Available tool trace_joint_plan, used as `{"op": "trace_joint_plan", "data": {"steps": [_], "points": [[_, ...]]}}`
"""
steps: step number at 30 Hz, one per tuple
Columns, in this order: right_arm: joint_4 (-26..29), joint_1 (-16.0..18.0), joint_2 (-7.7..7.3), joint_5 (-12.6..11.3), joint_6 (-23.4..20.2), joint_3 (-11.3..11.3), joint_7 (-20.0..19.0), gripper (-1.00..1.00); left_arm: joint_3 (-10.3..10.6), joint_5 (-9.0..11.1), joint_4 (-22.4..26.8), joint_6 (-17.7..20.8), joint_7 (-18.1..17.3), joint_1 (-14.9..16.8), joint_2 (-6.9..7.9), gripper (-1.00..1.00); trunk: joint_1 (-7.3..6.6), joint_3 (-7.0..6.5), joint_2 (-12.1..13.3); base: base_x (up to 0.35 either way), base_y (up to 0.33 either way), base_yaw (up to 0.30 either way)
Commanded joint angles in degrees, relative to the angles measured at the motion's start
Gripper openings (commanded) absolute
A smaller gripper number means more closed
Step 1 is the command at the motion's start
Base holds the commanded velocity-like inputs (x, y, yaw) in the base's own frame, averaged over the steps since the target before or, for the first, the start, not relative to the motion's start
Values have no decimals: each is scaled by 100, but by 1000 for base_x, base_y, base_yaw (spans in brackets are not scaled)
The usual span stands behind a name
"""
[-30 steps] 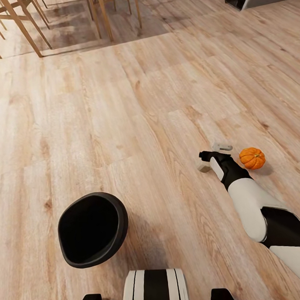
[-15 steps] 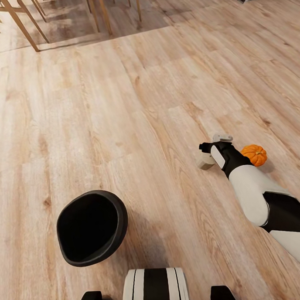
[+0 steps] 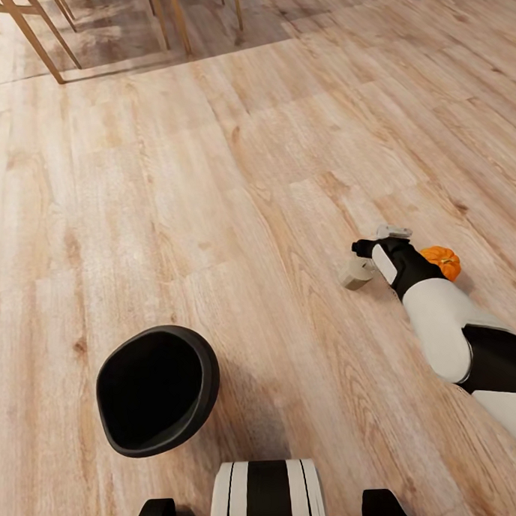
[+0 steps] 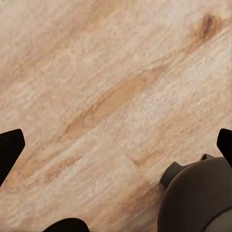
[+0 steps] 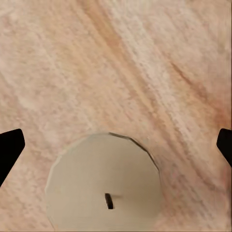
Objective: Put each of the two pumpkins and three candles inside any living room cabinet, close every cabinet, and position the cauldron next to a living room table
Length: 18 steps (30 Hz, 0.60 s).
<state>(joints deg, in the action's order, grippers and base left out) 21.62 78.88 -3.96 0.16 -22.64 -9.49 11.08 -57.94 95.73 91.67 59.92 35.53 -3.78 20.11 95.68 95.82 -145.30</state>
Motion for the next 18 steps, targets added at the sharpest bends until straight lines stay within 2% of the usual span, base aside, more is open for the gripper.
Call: {"op": "trace_joint_plan", "data": {"steps": [1, 3, 10, 18], "points": [[9, 5, -16, -4, -29, -17, 9, 100, -5, 60, 5, 8, 58, 0, 2, 100, 0, 3, -1, 0, 0, 0], [7, 10, -55, -6, -30, -17, 10, 100, -16, 60, 8, 8, 53, 0, 0, 100, 0, 3, -1, 0, 0, 0], [-13, 13, -72, -7, -30, -18, 12, 100, -34, 69, 9, 8, 51, 0, 2, 100, 18, 158, -11, 0, 0, 0], [-25, 13, -34, -11, -86, -11, 11, 100, -33, 92, 17, 8, 51, 0, 2, 100, 18, 158, -11, 0, 0, 0]]}}
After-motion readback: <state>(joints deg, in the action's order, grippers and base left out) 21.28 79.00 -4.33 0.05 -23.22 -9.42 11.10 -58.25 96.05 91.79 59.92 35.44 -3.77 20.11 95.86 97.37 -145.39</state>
